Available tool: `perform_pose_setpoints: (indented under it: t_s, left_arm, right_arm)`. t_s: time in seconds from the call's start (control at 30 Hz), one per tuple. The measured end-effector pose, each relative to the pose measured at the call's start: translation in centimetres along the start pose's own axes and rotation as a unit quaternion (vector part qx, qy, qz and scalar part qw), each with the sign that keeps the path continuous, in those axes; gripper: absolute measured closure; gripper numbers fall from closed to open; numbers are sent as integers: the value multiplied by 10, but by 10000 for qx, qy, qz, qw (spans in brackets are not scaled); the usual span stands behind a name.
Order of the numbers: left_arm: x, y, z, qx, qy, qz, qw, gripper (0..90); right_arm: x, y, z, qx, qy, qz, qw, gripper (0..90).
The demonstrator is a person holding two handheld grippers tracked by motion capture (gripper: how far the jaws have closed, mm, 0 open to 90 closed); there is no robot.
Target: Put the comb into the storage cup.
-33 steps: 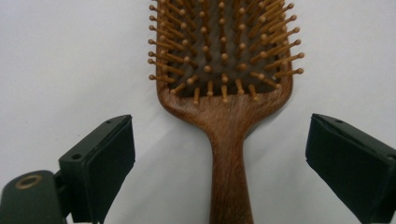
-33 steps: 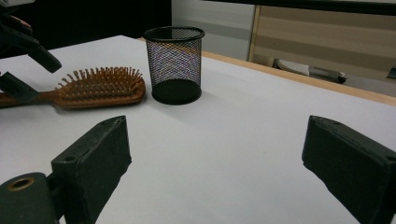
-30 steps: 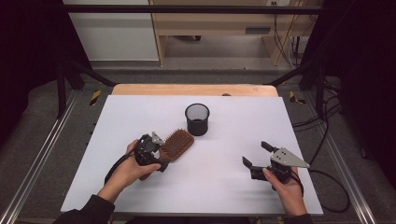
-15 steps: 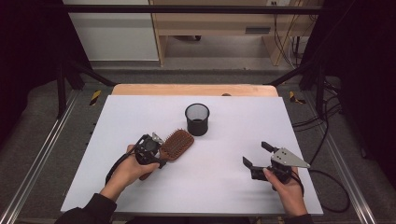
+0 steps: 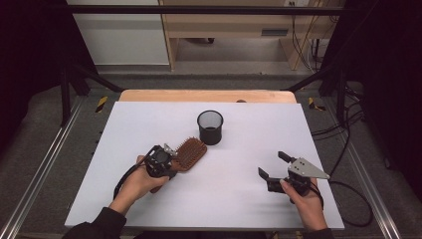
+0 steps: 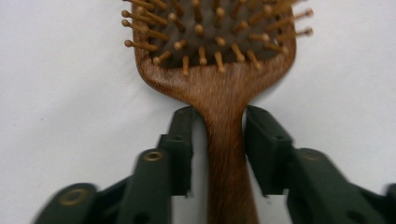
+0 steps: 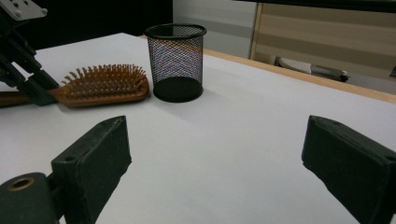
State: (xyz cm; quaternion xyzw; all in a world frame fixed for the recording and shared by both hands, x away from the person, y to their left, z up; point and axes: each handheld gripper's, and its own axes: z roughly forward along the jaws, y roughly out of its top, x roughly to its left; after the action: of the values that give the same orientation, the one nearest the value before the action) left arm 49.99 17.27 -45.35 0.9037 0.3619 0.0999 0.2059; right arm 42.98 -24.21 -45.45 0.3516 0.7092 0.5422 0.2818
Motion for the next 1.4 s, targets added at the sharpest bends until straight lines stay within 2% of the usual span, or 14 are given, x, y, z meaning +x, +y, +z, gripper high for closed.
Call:
perform_pose_setpoints:
  t_s: [0.1, 0.17, 0.27, 0.37, 0.53, 0.8, 0.97, 1.1, 1.3, 1.4]
  left_arm:
    - [-5, -1, 0, -33, 83, 128, 9999, 721]
    - [-7, -2, 1, -85, 148, 141, 9998, 723]
    - [-6, -4, 0, -159, 98, 133, 9997, 725]
    - [-5, -8, 0, -303, 74, 206, 9993, 725]
    - [-10, -13, -1, -485, 256, 372, 9978, 726]
    - [-12, -16, -9, -652, 243, 390, 9968, 726]
    - [-10, -16, -11, -562, 129, 350, 9977, 725]
    - [-8, -12, -12, -320, 13, 317, 9990, 725]
    - [-8, -9, -9, 22, -24, 400, 9992, 727]
    - [-7, -7, -7, 105, -74, 369, 9992, 727]
  right_arm:
    - [1, 0, 0, 13, 12, -14, 10000, 81]
    - [1, 0, 0, 25, 16, -32, 10000, 81]
    - [1, 0, 1, 40, 20, -40, 10000, 80]
    - [1, 0, 0, 30, 10, -27, 10000, 80]
    - [0, 0, 0, 21, 9, -11, 10000, 80]
    - [1, 0, 0, 15, 10, -29, 10000, 80]
    - [1, 0, 0, 23, 8, -35, 10000, 80]
    - [0, 0, 0, 18, 6, -25, 10000, 80]
    - [0, 0, 0, 12, 11, -21, 10000, 80]
    - [0, 0, 0, 11, 13, -18, 10000, 80]
